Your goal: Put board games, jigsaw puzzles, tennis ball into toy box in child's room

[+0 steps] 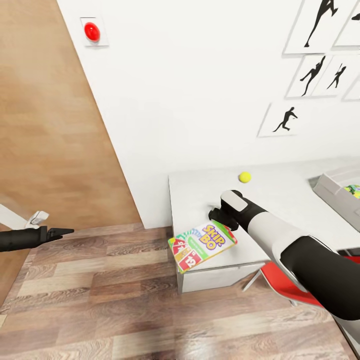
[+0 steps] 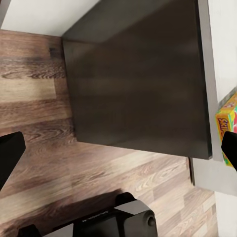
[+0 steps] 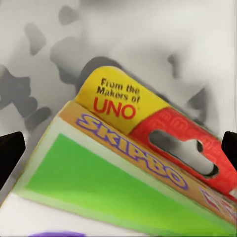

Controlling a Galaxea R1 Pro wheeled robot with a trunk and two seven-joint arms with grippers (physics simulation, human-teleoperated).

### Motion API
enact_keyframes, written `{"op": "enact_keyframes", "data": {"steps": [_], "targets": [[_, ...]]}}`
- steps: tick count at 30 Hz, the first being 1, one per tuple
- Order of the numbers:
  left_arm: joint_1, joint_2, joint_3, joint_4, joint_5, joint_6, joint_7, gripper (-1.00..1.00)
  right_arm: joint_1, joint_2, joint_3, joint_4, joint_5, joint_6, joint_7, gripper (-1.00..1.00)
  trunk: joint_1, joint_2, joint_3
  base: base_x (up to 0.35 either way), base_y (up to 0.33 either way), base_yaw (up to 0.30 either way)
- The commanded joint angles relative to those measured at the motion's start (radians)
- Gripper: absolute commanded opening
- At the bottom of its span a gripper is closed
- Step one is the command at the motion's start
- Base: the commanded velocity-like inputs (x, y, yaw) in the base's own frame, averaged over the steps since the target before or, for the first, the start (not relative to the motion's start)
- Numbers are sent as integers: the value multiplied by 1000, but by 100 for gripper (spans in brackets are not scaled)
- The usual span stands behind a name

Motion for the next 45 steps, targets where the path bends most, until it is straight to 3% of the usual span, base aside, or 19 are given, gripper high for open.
{"op": "enact_keyframes", "data": {"steps": [1, 45], "targets": [[-1, 0, 2, -1, -11, 10, -9, 100, -1, 0, 6, -1, -3, 6, -4, 100, 0, -2, -2, -59, 0, 0], [-1, -1, 2, -1, -10, 9, -10, 100, -1, 0, 5, -1, -4, 6, -4, 100, 0, -2, -2, -51, 21, 0]]}}
